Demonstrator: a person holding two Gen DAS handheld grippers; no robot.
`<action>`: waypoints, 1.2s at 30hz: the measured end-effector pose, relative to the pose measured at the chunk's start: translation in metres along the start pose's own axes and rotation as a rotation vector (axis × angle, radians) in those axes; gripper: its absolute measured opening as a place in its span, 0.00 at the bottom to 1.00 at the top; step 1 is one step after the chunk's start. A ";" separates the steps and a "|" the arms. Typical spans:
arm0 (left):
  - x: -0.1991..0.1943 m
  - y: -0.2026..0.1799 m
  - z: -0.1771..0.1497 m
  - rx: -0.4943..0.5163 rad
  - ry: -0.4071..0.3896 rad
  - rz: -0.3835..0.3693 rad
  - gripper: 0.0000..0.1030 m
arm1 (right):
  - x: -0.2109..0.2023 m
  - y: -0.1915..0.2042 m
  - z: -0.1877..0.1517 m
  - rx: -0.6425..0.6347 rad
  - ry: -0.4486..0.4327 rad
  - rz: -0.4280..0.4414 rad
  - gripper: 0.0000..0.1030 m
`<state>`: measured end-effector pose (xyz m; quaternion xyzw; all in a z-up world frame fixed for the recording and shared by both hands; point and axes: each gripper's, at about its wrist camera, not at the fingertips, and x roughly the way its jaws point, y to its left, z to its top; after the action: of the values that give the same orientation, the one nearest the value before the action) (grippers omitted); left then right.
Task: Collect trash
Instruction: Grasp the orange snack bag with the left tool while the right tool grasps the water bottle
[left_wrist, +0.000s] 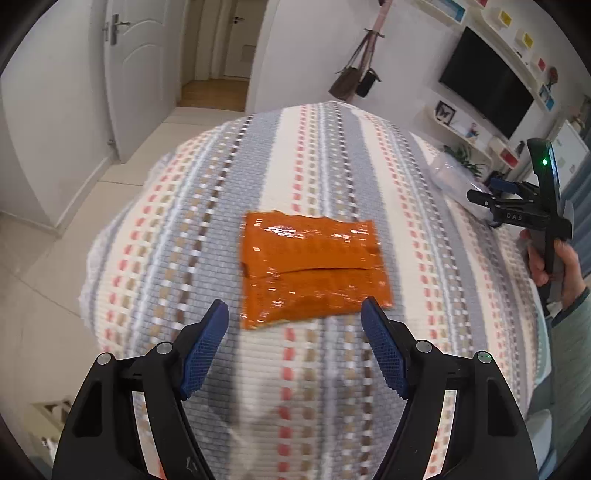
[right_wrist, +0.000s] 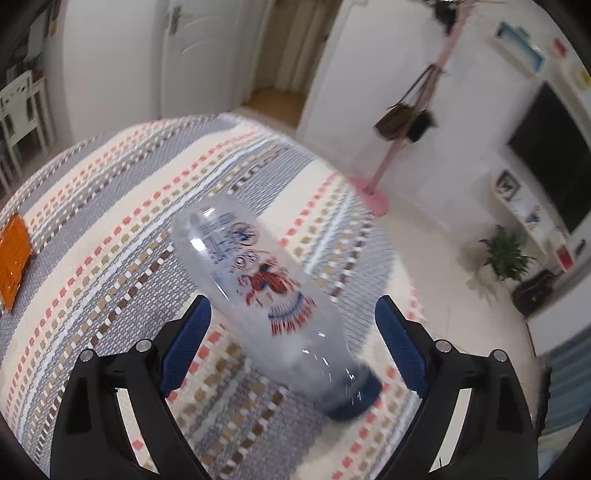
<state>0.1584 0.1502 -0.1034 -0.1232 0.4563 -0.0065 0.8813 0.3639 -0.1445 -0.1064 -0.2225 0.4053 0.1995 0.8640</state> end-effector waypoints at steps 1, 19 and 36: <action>0.001 0.002 -0.001 -0.011 0.007 0.002 0.70 | 0.003 0.001 0.001 0.001 0.003 0.019 0.83; 0.030 -0.010 0.023 -0.003 0.040 -0.044 0.73 | -0.019 0.007 -0.029 0.316 -0.009 0.225 0.54; 0.085 -0.109 0.050 0.426 0.082 -0.068 0.83 | -0.028 0.020 -0.059 0.426 -0.127 0.247 0.54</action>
<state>0.2597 0.0444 -0.1195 0.0509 0.4754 -0.1376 0.8674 0.3005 -0.1649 -0.1222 0.0287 0.4071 0.2273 0.8842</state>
